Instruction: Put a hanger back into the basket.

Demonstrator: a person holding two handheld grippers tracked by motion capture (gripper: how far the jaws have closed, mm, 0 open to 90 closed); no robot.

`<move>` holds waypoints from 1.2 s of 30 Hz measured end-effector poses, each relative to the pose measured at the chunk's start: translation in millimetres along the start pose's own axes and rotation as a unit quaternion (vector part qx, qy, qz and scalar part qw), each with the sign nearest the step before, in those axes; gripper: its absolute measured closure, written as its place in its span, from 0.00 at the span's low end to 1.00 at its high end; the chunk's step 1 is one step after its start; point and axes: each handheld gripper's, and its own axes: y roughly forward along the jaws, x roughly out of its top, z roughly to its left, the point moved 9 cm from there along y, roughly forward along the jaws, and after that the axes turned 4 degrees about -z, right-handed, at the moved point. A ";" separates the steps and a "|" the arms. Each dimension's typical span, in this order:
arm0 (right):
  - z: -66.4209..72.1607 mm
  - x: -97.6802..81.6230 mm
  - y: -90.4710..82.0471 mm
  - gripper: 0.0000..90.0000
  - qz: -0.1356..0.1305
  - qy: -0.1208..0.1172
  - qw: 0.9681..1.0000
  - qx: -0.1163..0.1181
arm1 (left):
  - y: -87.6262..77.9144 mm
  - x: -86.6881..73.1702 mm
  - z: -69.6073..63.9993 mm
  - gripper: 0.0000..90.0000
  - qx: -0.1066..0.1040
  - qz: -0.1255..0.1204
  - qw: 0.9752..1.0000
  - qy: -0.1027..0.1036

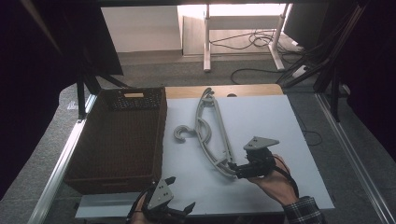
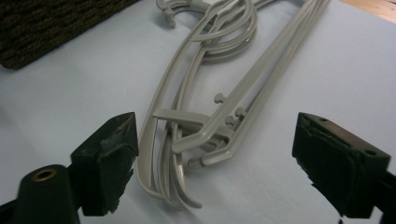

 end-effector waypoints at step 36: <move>36.2 39.9 108.1 0.72 0.182 0.039 0.982 -0.016 | -0.7 0.6 -0.6 0.03 0.001 -0.002 1.000 0.005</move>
